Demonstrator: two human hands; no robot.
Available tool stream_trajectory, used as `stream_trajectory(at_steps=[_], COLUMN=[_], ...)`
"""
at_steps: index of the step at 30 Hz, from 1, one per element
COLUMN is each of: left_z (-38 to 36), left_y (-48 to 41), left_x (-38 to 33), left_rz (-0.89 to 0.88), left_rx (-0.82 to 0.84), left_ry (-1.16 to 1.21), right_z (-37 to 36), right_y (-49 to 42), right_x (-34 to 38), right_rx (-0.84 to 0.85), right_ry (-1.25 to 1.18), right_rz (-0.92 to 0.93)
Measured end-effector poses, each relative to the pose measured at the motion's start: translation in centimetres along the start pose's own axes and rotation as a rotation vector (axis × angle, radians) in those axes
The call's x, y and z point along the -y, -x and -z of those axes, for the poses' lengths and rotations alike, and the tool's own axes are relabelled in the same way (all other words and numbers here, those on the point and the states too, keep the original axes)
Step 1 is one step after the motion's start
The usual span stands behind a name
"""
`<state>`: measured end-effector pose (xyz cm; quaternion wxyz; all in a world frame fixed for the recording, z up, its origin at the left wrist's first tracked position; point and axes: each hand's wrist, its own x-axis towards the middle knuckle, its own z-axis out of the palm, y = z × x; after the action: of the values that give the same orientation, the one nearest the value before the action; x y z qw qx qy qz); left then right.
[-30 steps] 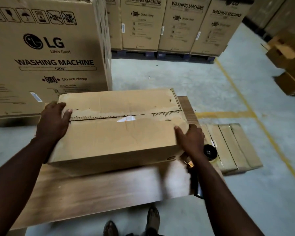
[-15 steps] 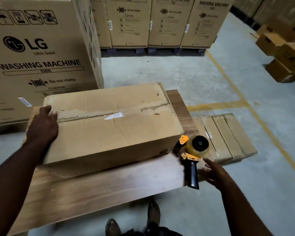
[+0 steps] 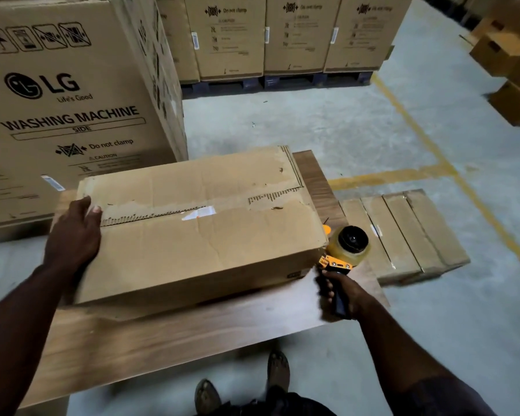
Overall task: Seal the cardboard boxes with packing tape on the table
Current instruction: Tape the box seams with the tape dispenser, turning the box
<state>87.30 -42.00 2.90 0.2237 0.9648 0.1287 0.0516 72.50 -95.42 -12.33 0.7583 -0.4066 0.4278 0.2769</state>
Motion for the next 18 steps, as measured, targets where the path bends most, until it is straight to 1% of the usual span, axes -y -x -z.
stream_trajectory(at_steps=[5,8,12,15,16,17,18], left_z=[-0.1,-0.2,0.1,0.2,0.1,0.1,0.3], left_y=[1.2,2.7,4.3,4.2,4.3,4.6,5.3], left_x=[-0.4,-1.6,-3.1,-4.0,-4.7,-5.9,-7.6], left_rz=[0.018,0.033,0.056,0.168,0.177,0.152,0.102], left_rx=[0.003,0.004,0.018,-0.018,-0.037,-0.066,-0.082], left_ry=[-0.001,-0.014,-0.02,-0.086,-0.093,-0.068,0.034], right_z=[0.2,-0.3,-2.1,-4.3,-5.4,-6.4,-7.7], right_y=[-0.5,0.8,3.5,6.1,7.2,8.3,9.4], right_x=[6.2,9.9,15.0,18.3,19.1,19.7,20.0], right_rx=[-0.101,-0.151,-0.13,-0.114,-0.11,-0.109,-0.102], right_ry=[0.039,0.039,0.1,0.133,0.162,0.201,0.248], right_rz=[0.143,0.206,0.336,0.467,0.523,0.589,0.659])
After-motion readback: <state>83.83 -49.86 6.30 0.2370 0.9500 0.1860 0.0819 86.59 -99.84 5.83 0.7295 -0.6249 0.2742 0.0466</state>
